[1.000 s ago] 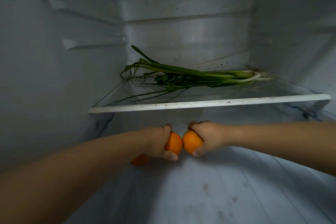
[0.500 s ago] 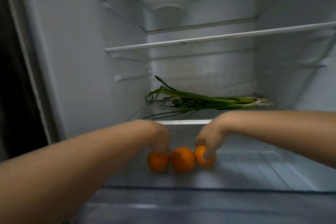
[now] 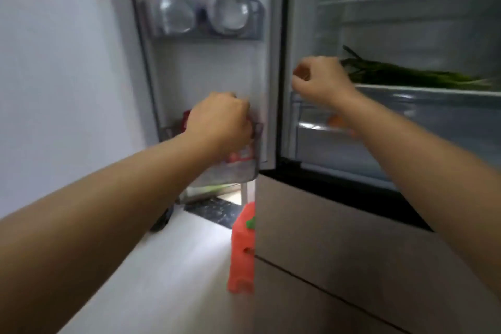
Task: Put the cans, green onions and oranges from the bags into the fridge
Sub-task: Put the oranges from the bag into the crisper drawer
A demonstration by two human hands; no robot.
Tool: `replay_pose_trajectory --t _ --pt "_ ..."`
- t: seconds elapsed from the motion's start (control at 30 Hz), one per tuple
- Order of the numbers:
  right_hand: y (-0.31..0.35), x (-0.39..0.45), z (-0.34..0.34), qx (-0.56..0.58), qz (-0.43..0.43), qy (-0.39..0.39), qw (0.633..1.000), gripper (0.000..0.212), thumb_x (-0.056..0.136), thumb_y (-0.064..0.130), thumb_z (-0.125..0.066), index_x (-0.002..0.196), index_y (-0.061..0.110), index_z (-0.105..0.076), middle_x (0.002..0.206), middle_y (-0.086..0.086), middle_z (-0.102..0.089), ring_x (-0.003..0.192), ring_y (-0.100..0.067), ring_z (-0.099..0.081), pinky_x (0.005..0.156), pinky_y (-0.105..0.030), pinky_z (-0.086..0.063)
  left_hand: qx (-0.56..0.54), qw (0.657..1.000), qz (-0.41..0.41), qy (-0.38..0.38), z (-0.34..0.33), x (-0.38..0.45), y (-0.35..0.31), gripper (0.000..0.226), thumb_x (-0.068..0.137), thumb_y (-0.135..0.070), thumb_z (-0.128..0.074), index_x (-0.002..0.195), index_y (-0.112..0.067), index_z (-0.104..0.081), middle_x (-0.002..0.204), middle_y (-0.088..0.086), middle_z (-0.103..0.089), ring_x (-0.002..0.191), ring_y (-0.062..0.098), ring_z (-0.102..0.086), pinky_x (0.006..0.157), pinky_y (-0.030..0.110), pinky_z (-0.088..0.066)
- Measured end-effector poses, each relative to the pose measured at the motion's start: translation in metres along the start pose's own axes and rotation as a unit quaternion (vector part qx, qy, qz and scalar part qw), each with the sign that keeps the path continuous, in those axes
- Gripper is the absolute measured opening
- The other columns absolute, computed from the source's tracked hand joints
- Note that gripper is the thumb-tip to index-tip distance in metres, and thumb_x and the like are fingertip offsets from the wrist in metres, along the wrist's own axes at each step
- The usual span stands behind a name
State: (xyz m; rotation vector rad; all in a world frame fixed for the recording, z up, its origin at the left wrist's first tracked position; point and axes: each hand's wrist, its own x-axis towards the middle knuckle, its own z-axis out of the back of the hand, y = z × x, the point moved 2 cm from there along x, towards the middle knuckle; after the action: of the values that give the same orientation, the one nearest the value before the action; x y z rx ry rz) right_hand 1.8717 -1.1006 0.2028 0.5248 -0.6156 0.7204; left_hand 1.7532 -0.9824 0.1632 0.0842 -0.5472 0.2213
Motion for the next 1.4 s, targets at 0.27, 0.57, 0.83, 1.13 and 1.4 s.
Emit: replay_pose_trajectory --t 0.27,0.57,0.83,1.13,1.4 --pt "0.220 -0.086 -0.109 0.149 0.148 0.077 0.975 0.026 0.087 0.013 -0.052 0.106 0.001 -0.064 0.111 -0.018 -0.065 0.106 -0.030 -0.057 0.087 -0.031 -0.041 0.056 0.978 0.182 0.086 -0.005 -0.169 0.180 0.034 0.095 -0.023 -0.043 0.124 -0.009 -0.053 0.126 0.012 -0.054 0.119 0.031 -0.047 0.092 0.037 -0.043" --pt "0.456 -0.142 -0.297 0.260 0.160 0.269 0.913 0.029 0.089 0.014 -0.050 0.113 0.005 -0.062 0.119 -0.012 -0.063 0.112 -0.024 -0.055 0.087 -0.023 -0.037 0.091 0.920 0.358 0.130 -0.036 -0.328 0.413 0.032 0.095 -0.018 -0.041 0.122 -0.008 -0.054 0.120 0.012 -0.056 0.111 0.029 -0.051 0.085 0.035 -0.043" --pt "0.652 -0.168 -0.461 0.229 0.172 0.418 0.862 0.034 0.090 0.012 -0.047 0.120 0.002 -0.057 0.126 -0.014 -0.059 0.116 -0.027 -0.053 0.094 -0.031 -0.040 0.073 0.862 0.449 0.224 -0.057 -0.442 0.641 0.031 0.095 -0.014 -0.040 0.122 -0.007 -0.056 0.123 0.011 -0.054 0.114 0.028 -0.049 0.088 0.033 -0.041" --pt "0.815 -0.282 -0.593 0.177 0.166 0.550 0.799 0.034 0.092 0.018 -0.047 0.122 0.004 -0.055 0.125 -0.012 -0.058 0.115 -0.026 -0.053 0.095 -0.030 -0.041 0.031 0.822 0.427 0.376 -0.106 -0.593 0.806 0.032 0.095 -0.014 -0.042 0.124 -0.010 -0.056 0.128 0.009 -0.053 0.119 0.026 -0.047 0.092 0.035 -0.043" --pt "0.892 -0.424 -0.709 0.121 -0.001 0.629 0.768 0.031 0.090 0.017 -0.049 0.115 0.006 -0.061 0.119 -0.012 -0.062 0.113 -0.026 -0.055 0.093 -0.031 -0.043 -0.016 0.840 0.267 0.473 -0.202 -0.671 0.932 0.031 0.096 -0.015 -0.040 0.123 -0.010 -0.053 0.126 0.010 -0.053 0.118 0.026 -0.048 0.094 0.033 -0.041"
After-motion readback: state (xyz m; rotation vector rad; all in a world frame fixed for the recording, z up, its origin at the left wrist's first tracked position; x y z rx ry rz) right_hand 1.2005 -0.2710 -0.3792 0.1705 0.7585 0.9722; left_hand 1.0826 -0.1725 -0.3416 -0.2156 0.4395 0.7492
